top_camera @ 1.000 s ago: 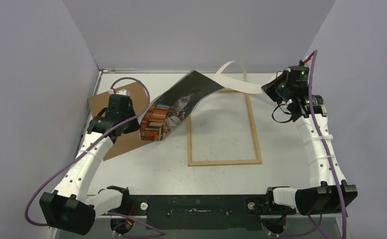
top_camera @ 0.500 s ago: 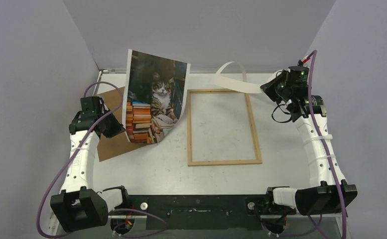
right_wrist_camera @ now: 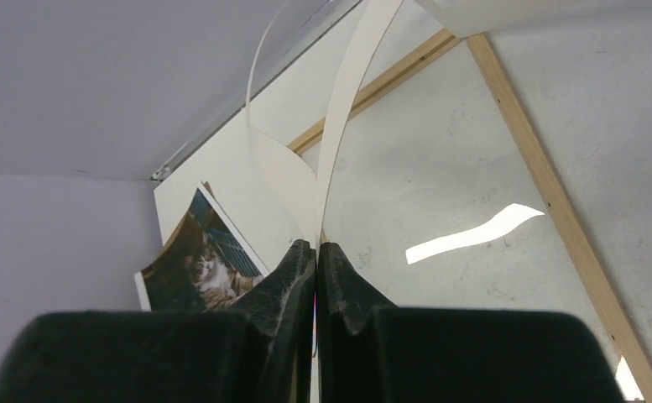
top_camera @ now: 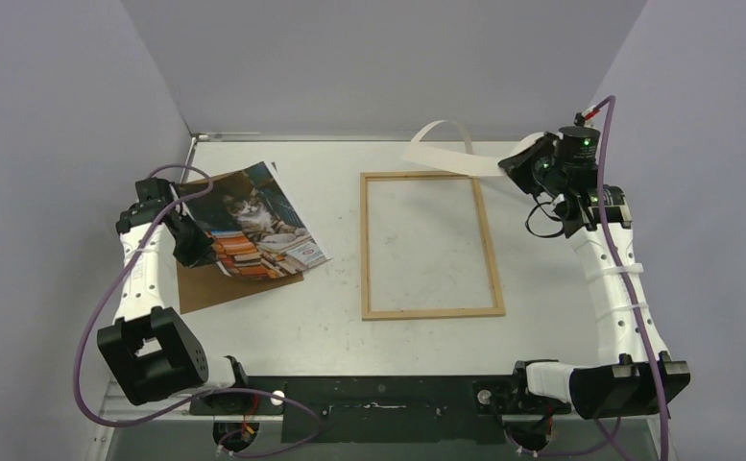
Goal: Put the photo into the frame
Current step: Turn over the photo at the center of the board, then place the photo frame item in the photo frame.
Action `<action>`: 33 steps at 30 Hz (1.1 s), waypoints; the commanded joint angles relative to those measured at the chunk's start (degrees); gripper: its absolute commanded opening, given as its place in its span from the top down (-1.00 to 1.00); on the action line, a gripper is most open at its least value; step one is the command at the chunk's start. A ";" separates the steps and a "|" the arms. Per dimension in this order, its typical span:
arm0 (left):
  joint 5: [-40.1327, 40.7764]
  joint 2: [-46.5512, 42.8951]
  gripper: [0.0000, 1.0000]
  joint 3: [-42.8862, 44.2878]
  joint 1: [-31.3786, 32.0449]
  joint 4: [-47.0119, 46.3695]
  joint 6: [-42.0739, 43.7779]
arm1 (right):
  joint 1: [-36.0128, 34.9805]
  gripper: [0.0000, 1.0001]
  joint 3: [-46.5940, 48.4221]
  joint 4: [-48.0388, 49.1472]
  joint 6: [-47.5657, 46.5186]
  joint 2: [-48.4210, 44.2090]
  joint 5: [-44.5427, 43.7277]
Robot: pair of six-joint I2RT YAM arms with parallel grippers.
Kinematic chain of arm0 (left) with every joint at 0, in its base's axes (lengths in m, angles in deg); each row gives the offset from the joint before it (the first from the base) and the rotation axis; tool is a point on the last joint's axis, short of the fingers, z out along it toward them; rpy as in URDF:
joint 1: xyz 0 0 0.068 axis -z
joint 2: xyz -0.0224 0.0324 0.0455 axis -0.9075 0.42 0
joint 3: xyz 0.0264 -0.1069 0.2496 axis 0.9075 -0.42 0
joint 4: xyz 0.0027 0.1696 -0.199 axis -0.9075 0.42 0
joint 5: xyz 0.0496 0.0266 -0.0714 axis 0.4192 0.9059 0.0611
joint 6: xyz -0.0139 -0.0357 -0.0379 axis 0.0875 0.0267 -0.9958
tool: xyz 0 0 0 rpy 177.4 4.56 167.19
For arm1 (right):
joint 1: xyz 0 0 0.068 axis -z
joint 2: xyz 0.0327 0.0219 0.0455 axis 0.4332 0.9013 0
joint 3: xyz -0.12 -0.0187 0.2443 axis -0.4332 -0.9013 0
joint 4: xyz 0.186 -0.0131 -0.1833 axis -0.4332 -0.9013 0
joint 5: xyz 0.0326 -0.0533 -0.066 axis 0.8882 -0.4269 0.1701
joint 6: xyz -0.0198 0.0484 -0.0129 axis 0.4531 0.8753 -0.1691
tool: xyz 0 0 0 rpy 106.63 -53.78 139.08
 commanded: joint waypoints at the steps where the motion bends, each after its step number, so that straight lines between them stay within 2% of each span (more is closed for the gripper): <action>1: 3.20 3.37 1.00 4.38 -0.96 3.57 3.86 | 0.45 1.00 1.69 6.56 3.42 -2.31 4.41; 5: 4.40 4.72 0.98 1.08 -0.95 4.18 3.46 | 0.41 1.00 -0.41 13.58 8.60 -2.43 8.69; 9: 10.20 4.11 -0.08 -1.35 -1.05 4.42 2.38 | -0.19 1.00 -1.78 20.49 13.38 -1.64 13.75; 12: 12.70 3.90 -0.33 0.22 -1.05 5.44 2.35 | -1.62 1.00 -1.36 22.89 15.00 -0.88 15.40; 23: 6.74 2.64 -0.43 7.75 1.79 6.29 1.28 | -5.84 1.00 11.54 28.19 12.65 9.57 16.33; 29: 6.42 2.32 -0.48 9.57 2.02 6.25 0.96 | -9.73 1.00 20.15 32.63 14.51 17.58 23.73; 33: 5.07 3.28 -0.49 10.10 2.24 5.56 0.74 | -11.86 1.00 20.16 32.21 17.38 21.29 29.26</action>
